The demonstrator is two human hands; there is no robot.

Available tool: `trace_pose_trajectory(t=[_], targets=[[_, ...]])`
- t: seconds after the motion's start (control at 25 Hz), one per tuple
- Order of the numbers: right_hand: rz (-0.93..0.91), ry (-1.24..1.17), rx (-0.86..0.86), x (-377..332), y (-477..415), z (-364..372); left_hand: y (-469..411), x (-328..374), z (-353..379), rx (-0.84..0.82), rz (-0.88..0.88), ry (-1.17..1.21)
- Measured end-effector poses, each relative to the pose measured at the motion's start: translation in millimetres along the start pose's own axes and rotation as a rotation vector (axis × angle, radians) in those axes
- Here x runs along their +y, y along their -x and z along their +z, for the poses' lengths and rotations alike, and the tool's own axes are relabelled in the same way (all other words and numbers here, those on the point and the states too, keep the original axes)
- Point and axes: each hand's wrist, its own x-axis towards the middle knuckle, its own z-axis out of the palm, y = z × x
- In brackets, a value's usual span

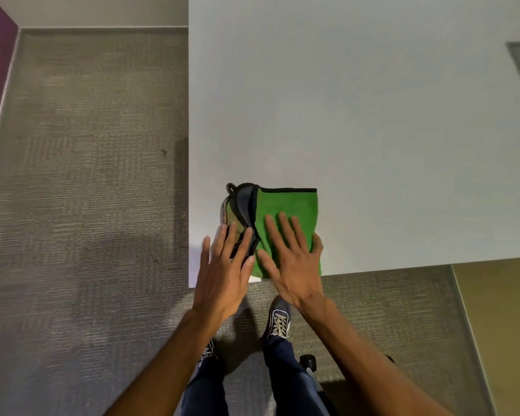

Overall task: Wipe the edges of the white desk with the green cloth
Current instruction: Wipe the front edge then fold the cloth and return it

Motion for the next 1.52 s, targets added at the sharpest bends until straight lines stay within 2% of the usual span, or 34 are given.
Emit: trace_pose_trajectory(t=[0.08,0.16,0.24,0.36,0.48,0.64,0.76,0.92,1.08,1.2,1.52], targets=[[0.176,-0.115,0.104,15,3,-14,1,7,-3,0.005,-0.109,0.015],[0.358,-0.232,0.131,22,3,-27,-1,19,-15,0.026,-0.344,0.149],[0.487,-0.354,0.055,20,-4,-34,-7,30,-30,0.037,-0.567,0.337],[0.657,-0.502,-0.058,14,-20,-47,-22,35,-46,0.005,-0.774,0.558],[0.750,-0.561,-0.155,15,-27,-61,-28,35,-52,-0.052,-0.915,0.670],[0.718,-0.601,-0.248,29,-24,-76,-21,42,-56,-0.135,-1.015,0.805],[0.586,-0.621,-0.250,38,-14,-94,-11,49,-61,-0.202,-1.016,0.929],[0.476,-0.568,-0.211,56,0,-120,3,65,-70,-0.157,-0.901,0.969],[0.465,-0.560,-0.150,67,10,-131,9,80,-83,-0.112,-0.703,0.944],[0.471,-0.605,-0.079,68,19,-142,6,89,-101,-0.068,-0.623,0.954],[0.592,-0.649,0.163,80,37,-179,-29,123,-147,-0.121,-0.378,0.956]])
